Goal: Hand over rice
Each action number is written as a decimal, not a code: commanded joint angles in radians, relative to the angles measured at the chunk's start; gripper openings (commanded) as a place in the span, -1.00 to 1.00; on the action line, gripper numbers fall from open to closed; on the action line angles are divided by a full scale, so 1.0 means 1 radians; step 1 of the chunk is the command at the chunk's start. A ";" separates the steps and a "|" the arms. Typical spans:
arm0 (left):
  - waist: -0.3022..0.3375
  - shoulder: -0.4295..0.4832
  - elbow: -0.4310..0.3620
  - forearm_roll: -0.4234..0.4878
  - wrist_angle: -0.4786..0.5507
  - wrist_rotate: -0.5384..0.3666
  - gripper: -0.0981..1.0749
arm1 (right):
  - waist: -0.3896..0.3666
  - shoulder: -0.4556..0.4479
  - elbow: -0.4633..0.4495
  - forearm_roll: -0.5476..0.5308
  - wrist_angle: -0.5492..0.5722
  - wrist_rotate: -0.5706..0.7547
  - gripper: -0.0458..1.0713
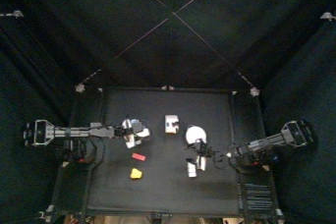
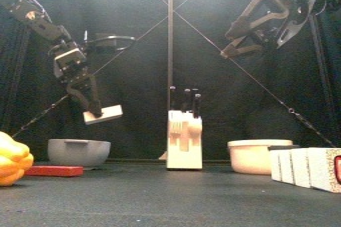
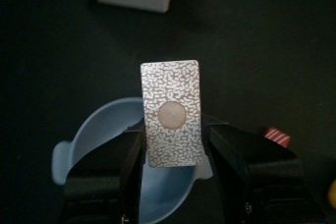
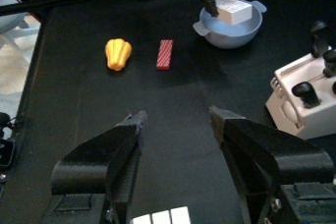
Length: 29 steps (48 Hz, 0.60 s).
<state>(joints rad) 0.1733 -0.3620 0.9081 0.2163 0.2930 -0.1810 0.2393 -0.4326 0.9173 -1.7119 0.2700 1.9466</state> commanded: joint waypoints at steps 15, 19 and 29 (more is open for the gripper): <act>-0.163 0.018 -0.051 -0.008 -0.318 -0.005 0.10 | 0.000 0.043 -0.117 0.026 0.026 0.006 0.67; -0.181 0.025 -0.052 -0.012 -0.416 -0.005 0.10 | 0.000 0.054 -0.143 0.032 0.034 0.012 0.67; -0.222 0.061 -0.061 -0.014 -0.529 0.000 0.10 | 0.000 0.101 -0.219 0.084 0.075 0.006 0.68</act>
<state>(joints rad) -0.0353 -0.3083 0.8820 0.2010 -0.2071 -0.1841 0.2378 -0.3267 0.7501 -1.6398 0.3267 1.9574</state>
